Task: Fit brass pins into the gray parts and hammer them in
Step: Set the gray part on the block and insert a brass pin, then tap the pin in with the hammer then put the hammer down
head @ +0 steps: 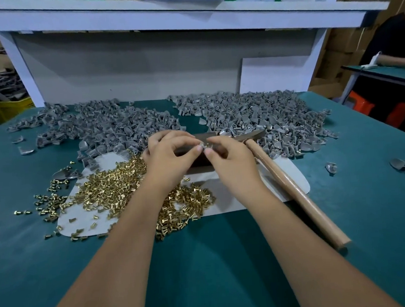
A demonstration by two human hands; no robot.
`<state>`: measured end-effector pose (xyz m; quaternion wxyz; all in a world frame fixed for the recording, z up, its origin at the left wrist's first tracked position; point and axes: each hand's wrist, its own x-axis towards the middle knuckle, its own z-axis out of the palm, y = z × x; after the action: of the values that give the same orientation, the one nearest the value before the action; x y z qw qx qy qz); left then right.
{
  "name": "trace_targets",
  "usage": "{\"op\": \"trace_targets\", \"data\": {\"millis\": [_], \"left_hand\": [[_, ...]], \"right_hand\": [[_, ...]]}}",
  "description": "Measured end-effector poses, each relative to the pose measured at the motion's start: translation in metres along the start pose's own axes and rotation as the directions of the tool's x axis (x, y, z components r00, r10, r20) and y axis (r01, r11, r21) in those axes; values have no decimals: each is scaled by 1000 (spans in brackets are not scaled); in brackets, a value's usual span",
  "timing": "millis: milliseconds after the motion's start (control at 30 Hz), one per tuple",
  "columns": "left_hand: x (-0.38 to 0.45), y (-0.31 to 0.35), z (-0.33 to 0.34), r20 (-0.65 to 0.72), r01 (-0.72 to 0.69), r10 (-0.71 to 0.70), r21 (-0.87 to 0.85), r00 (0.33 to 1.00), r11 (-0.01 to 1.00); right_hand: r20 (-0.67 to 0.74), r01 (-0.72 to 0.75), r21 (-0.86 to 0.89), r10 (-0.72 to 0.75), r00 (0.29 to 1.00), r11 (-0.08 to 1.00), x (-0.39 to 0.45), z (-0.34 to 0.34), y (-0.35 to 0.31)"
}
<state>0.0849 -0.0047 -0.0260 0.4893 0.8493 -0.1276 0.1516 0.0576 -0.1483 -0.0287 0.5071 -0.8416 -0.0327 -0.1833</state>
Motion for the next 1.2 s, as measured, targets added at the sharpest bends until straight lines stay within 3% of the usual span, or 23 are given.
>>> {"op": "trace_targets", "data": {"millis": [267,333,400,500,633,767,833,933,1100,1200], "left_hand": [[0,-1,3,-47,29,-25,84,999,996],[1,-3,4,-45,37,-34,72,998,997],[2,-4,4,-40,39,-36,72,999,997],[6,-6,6,-37,47,-44,79,998,996],[7,-9,8,-36,46,-44,71,998,996],[10,-12,6,-190,95,-53,224,980,970],[12,-16,-2,-306,167,-63,325,950,931],[13,-29,-19,-357,282,-123,440,926,853],[13,-45,-34,-241,371,-283,588,928,718],[12,-47,-34,-186,398,-363,604,913,691]], "right_hand": [[-24,-122,-106,121,992,987,45,-29,6],[-176,-159,-69,145,974,985,64,-38,6],[-376,-216,30,211,902,976,76,-41,8],[-452,-256,-5,226,863,967,73,-19,18],[-353,-91,-380,-54,934,920,50,15,24],[-290,107,-538,-303,908,836,44,11,19],[-225,157,-561,-332,916,813,38,12,18],[-162,208,-520,-335,928,828,29,16,9],[75,438,-425,-451,889,792,5,29,-11],[294,507,-382,-418,859,773,-6,38,-17]]}}
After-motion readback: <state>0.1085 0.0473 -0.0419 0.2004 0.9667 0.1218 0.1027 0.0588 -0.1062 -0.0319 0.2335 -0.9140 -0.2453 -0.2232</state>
